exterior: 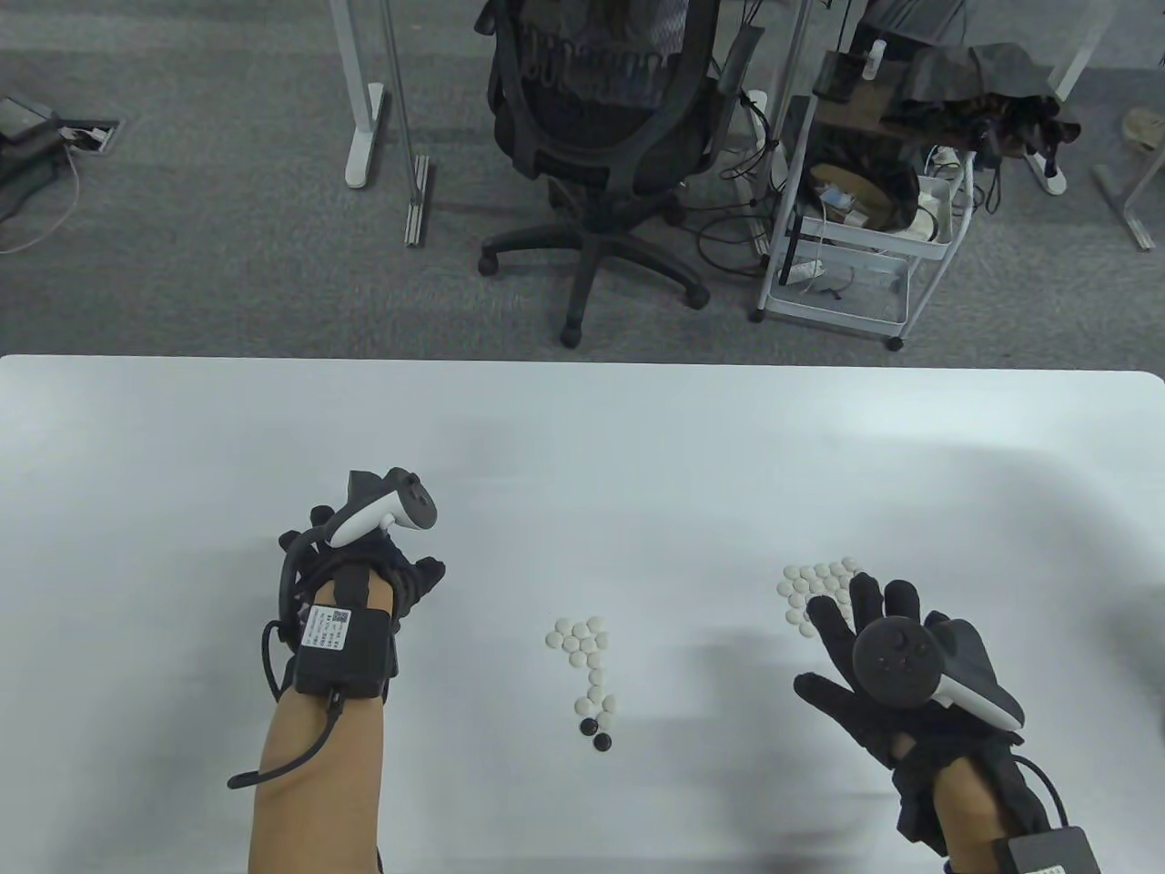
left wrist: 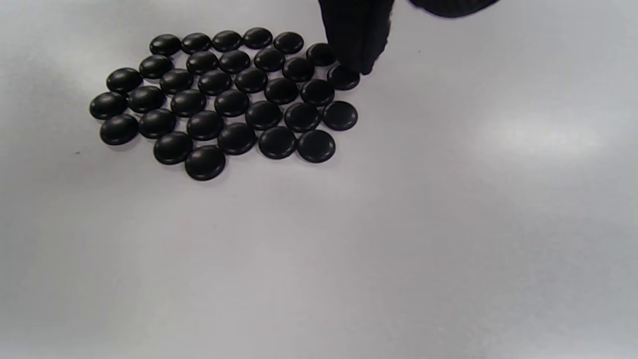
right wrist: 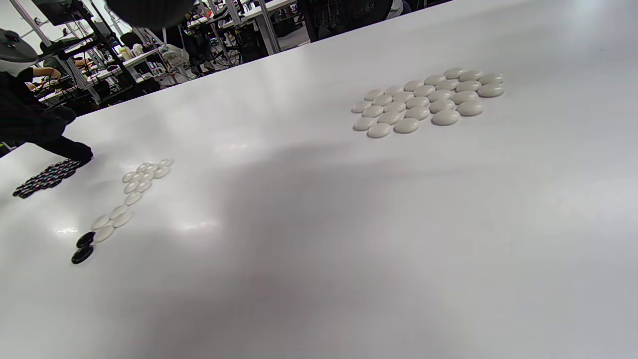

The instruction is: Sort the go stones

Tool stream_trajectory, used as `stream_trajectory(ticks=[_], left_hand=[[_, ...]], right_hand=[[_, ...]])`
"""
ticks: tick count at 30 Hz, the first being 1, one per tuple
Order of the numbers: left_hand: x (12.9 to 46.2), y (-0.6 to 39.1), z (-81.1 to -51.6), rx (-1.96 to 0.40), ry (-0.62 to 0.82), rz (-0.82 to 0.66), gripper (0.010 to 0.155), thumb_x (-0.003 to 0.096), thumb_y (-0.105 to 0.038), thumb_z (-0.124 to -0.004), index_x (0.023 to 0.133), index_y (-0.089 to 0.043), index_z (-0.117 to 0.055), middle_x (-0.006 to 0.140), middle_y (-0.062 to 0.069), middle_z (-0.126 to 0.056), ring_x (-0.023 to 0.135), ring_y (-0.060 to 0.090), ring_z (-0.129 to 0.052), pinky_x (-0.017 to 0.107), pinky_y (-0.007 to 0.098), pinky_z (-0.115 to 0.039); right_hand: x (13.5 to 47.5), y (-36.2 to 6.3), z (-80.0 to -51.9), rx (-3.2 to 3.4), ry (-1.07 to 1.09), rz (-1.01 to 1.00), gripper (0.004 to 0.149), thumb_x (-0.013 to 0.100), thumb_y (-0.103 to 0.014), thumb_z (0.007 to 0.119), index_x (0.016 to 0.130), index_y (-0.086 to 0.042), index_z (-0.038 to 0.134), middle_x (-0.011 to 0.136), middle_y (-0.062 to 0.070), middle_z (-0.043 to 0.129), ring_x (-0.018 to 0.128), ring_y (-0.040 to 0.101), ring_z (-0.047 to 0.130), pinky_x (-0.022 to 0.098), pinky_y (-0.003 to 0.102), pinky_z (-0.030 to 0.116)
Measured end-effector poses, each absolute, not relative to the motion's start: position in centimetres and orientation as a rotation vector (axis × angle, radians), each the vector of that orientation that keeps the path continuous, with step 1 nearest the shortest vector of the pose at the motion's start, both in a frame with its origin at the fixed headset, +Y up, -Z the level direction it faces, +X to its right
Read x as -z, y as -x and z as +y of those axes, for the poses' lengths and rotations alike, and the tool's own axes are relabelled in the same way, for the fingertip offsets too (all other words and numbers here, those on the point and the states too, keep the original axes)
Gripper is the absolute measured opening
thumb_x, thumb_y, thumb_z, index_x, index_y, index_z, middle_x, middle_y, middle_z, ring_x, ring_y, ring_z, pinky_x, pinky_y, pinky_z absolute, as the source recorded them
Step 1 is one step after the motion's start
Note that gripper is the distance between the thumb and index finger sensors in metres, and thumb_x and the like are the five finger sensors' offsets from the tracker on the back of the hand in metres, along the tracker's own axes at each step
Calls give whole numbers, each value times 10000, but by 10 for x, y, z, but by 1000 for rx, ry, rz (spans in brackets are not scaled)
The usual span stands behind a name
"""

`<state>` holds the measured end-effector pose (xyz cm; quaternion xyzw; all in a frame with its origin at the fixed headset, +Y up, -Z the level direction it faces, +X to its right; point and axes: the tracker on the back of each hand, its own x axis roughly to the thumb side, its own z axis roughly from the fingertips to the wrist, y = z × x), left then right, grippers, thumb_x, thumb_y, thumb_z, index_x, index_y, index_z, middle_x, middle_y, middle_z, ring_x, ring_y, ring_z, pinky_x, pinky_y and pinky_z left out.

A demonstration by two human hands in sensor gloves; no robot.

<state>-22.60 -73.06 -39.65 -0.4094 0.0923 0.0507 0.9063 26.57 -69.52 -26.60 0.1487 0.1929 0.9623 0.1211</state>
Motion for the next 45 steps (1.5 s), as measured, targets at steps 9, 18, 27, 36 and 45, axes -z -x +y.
stream_trajectory(ticks=[9, 18, 27, 36, 45], left_hand=[[361, 159, -691, -4, 775, -189, 670, 560, -496, -455, 1139, -234, -669, 1152, 261, 90, 916, 585, 158, 559, 833, 4], [294, 90, -710, 60, 841, -566, 633, 567, -482, -469, 1128, -257, -656, 1160, 300, 22, 929, 611, 82, 582, 841, -75], [265, 61, -745, 163, 867, -672, 633, 570, -463, -436, 1174, -304, -333, 1083, 317, 163, 887, 608, 161, 571, 843, -37], [250, 118, -752, 161, 858, -545, 625, 568, -454, -426, 1168, -317, -315, 1076, 308, 179, 880, 599, 179, 574, 842, -27], [257, 254, -744, 37, 866, -125, 610, 573, -439, -454, 1165, -295, -432, 1114, 307, 118, 903, 599, 150, 578, 840, -28]], right_hand=[[266, -266, -695, -2809, -434, 564, 791, 567, -523, 527, 1135, -107, 168, 1058, 312, -65, 857, 577, -116, 515, 789, 27], [266, -265, -695, -2811, -444, 553, 791, 567, -524, 528, 1136, -107, 170, 1059, 313, -63, 857, 578, -115, 515, 789, 28], [265, -262, -698, -2819, -450, 566, 791, 567, -524, 528, 1136, -109, 168, 1059, 314, -63, 857, 578, -114, 515, 789, 29], [265, -261, -698, -2822, -451, 571, 790, 567, -524, 528, 1136, -108, 171, 1059, 314, -62, 857, 578, -115, 515, 789, 29], [265, -260, -699, -2824, -448, 579, 788, 567, -524, 528, 1136, -110, 174, 1059, 314, -63, 857, 577, -115, 516, 788, 28]])
